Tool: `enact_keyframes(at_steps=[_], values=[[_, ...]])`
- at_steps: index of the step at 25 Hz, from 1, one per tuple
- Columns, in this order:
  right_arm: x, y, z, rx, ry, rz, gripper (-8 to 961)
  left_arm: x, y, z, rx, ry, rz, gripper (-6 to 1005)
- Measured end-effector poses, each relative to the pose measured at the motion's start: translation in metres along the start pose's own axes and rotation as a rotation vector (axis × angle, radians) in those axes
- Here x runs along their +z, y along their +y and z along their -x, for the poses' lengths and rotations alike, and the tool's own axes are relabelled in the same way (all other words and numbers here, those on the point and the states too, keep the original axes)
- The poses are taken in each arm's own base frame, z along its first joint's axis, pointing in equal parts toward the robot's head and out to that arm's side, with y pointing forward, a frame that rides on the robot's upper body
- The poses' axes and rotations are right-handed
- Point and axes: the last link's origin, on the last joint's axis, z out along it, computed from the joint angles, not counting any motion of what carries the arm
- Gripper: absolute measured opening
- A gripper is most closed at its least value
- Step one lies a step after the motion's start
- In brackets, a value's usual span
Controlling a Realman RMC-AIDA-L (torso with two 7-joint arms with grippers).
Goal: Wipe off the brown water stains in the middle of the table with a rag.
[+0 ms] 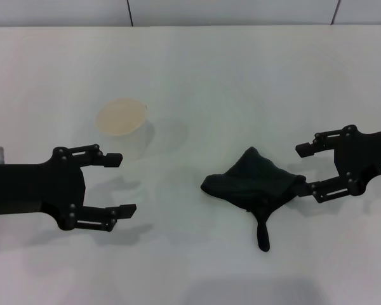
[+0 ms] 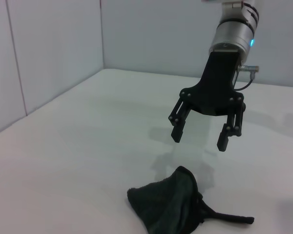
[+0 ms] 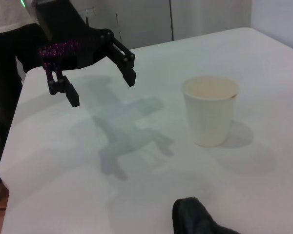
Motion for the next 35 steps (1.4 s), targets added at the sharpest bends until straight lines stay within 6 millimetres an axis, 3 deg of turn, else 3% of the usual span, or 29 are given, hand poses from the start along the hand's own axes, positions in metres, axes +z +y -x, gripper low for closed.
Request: enact_keyframes(at_steps=[35], values=[[-0.0039, 0.0004, -0.0011, -0.017, -0.023, -0.009, 777, 0.0002, -0.0008, -0.0004, 0.003, 0.002, 0.003, 892]])
